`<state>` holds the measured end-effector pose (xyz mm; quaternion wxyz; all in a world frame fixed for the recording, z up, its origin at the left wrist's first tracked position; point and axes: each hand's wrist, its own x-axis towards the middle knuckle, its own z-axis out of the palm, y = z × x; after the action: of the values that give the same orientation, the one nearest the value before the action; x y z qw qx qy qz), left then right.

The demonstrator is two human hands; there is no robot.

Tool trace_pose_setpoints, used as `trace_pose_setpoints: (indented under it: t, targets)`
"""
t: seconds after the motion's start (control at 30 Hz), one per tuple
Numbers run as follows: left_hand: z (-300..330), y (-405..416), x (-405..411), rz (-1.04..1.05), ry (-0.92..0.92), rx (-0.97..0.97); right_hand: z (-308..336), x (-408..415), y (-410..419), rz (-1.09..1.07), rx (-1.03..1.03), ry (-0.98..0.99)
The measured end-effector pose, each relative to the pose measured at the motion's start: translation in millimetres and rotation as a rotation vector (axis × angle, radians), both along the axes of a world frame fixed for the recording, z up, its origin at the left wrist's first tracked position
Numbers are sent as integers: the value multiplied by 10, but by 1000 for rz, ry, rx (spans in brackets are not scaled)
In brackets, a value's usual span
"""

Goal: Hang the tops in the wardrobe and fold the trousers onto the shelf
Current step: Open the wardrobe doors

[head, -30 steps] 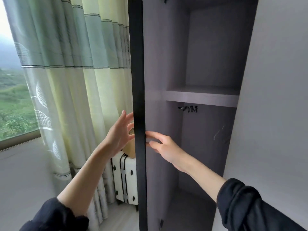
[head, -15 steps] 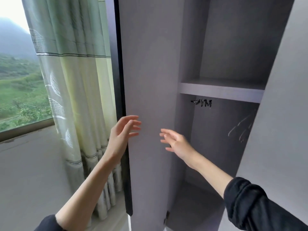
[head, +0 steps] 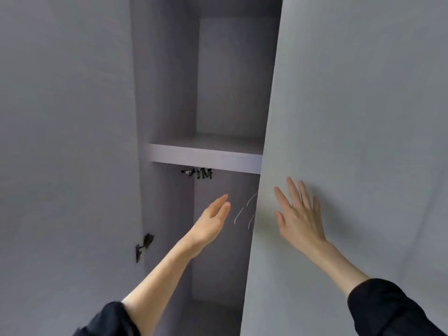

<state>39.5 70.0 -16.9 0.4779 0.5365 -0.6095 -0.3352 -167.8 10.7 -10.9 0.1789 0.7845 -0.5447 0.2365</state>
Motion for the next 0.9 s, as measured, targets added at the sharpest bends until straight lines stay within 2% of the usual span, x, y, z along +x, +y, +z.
trace_pose_setpoints:
  t: [0.07, 0.17, 0.3, 0.37, 0.53, 0.63, 0.77, 0.9]
  targets:
    - [173, -320, -294, -32, 25, 24, -11, -228, -228, -51, 31, 27]
    - [375, -698, -612, -83, 66, 3, -115, -454, -477, 0, 31, 70]
    - [498, -808, -756, -204, 79, -98, -124, -510, -448, 77, 73, 62]
    - [508, -794, -730, -209, 109, -80, -67, -520, -348, 86, 131, 30]
    - [452, -538, -572, -213, 207, -31, -3, -425, 71, 173, 245, -256]
    - [397, -106, -553, -330, 290, -16, -45, -376, 517, 169, 266, -429]
    - [361, 391, -659, -515, 290, 11, -105, -430, 1132, 162, 378, -626]
    - [331, 754, -861, -607, 285, 13, -151, -627, 1759, 140, 550, -709]
